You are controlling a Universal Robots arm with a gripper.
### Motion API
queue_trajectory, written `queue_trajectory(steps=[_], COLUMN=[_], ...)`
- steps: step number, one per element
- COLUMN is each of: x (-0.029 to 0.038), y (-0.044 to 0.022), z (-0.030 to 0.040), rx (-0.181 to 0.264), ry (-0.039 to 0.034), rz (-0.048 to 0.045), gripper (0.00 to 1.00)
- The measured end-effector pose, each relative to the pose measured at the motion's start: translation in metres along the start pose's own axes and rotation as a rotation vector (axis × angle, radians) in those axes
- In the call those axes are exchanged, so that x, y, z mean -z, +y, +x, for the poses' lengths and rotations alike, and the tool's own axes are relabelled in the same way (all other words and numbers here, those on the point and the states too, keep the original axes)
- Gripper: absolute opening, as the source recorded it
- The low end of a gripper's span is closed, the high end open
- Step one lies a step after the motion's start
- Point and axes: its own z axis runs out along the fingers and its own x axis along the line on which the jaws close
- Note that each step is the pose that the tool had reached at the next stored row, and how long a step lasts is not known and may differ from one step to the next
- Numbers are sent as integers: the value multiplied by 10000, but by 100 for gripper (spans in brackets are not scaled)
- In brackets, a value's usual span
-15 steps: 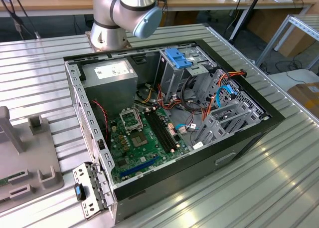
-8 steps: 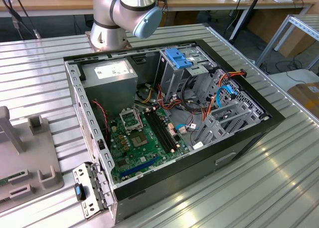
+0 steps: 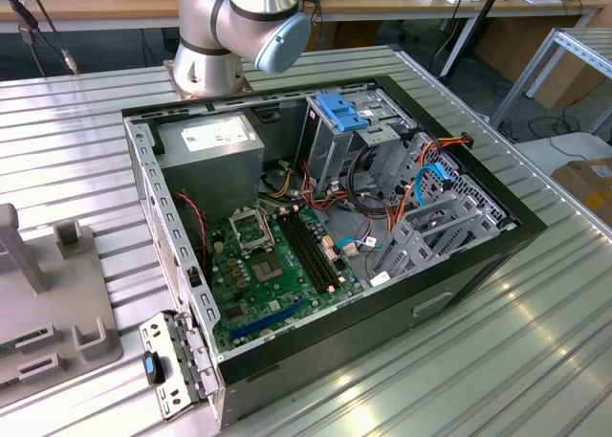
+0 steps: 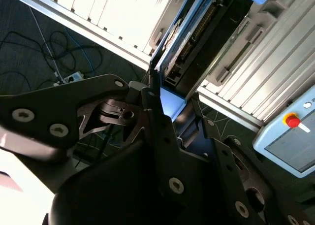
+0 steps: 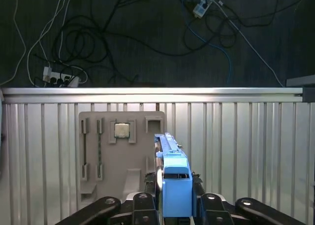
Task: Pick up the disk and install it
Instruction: 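Pick up the disk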
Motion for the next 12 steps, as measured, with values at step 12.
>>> queue_trajectory(steps=[12], x=[21], y=[-37], z=[-2], rx=[0], ry=[0], rz=[0], gripper=[36])
